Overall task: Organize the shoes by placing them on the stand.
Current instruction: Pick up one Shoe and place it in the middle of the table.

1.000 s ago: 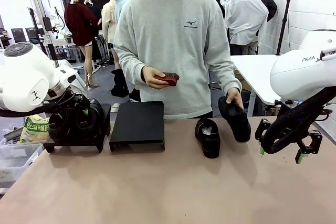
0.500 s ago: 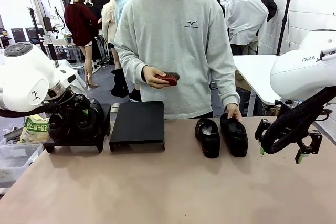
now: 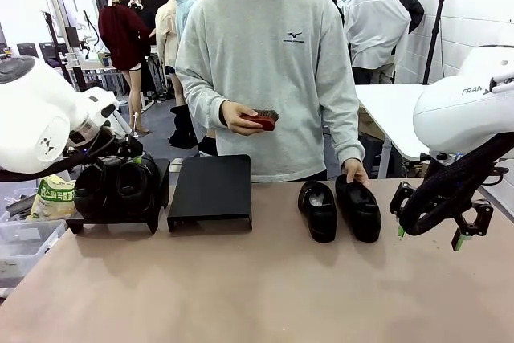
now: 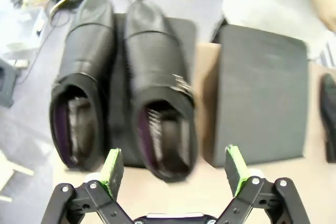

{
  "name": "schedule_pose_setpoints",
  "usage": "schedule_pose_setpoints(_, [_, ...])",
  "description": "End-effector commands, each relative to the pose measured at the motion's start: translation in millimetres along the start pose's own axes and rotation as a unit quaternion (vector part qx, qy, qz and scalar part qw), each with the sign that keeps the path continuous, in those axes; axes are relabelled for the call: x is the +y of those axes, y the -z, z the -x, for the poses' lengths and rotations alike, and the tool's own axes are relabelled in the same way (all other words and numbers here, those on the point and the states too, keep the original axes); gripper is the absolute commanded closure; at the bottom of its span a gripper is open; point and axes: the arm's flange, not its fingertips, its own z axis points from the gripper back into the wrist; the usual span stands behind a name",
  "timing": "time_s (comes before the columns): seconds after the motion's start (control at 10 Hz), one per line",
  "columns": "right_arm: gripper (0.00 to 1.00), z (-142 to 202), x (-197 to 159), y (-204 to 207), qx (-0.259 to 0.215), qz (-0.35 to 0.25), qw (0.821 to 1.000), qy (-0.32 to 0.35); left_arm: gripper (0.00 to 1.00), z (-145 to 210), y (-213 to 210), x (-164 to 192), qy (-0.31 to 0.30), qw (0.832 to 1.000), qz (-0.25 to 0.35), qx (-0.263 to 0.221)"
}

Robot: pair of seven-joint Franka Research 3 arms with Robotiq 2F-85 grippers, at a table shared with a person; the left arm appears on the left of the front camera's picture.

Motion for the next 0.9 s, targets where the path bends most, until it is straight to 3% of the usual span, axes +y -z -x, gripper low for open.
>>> schedule_pose_setpoints(0.0, [0.00,0,-1,0,0.001,0.004,1.000,-0.005,0.00,34,-54,-16,0.024,0.999,0.044,0.010])
schedule_pose_setpoints(0.1, [0.00,0,-1,0,0.001,0.004,1.000,-0.005,0.00,41,-70,-28,0.016,0.996,0.075,0.051])
schedule_pose_setpoints(0.2, [0.00,0,-1,0,0.001,0.004,1.000,-0.005,0.00,54,-78,-45,0.033,0.983,0.109,0.143])
schedule_pose_setpoints(0.3, [0.00,0,-1,0,0.001,0.004,1.000,-0.005,0.00,70,-68,-65,0.067,0.970,0.105,0.210])
schedule_pose_setpoints(0.5, [0.00,0,-1,0,0.001,0.004,1.000,-0.005,0.00,96,-73,-94,0.127,0.939,0.115,0.297])
schedule_pose_setpoints(0.6, [0.00,0,-1,0,0.001,0.004,1.000,-0.005,0.00,102,-80,-101,0.171,0.926,0.133,0.308])
schedule_pose_setpoints(0.8, [0.00,0,-1,0,0.001,0.004,1.000,-0.005,0.00,101,-100,-93,0.192,0.924,0.178,0.280])
